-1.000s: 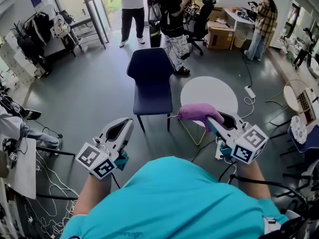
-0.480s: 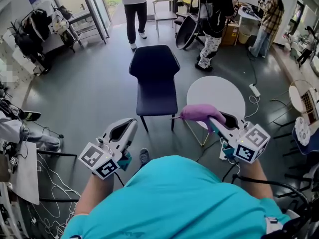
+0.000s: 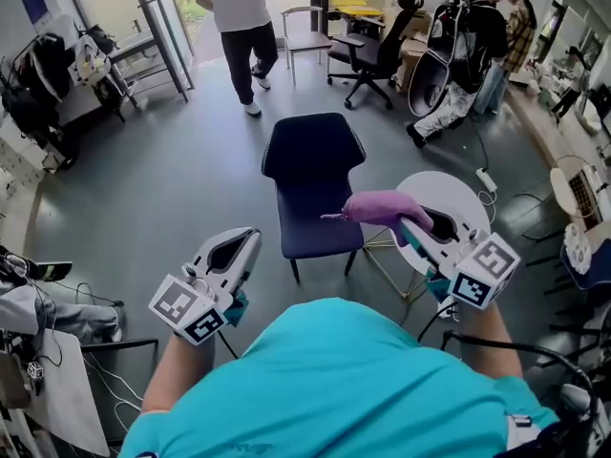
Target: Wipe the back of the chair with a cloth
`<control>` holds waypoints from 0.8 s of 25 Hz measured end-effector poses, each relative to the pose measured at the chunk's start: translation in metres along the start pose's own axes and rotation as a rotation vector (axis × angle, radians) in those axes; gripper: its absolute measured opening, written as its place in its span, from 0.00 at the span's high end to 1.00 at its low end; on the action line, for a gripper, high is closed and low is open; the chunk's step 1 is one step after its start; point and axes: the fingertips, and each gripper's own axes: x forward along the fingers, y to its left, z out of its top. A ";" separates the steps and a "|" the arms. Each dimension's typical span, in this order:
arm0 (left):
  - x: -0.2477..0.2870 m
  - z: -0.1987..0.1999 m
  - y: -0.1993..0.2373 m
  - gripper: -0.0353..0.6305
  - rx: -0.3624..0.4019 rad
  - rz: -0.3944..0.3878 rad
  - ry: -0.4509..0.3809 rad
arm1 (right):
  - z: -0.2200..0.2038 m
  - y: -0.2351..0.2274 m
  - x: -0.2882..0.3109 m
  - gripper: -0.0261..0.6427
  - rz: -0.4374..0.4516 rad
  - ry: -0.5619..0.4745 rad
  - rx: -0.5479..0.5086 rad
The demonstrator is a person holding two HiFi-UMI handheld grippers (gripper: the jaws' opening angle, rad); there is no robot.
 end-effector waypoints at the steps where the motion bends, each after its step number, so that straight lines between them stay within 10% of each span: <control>1: 0.000 0.003 0.015 0.94 -0.002 -0.002 -0.003 | 0.002 -0.002 0.013 0.83 -0.007 0.002 0.002; 11: 0.037 -0.004 0.094 0.94 -0.057 0.005 0.018 | 0.007 -0.059 0.090 0.83 -0.015 0.053 0.019; 20: 0.128 -0.006 0.120 0.94 -0.018 0.163 0.024 | 0.005 -0.174 0.125 0.83 0.131 0.040 0.009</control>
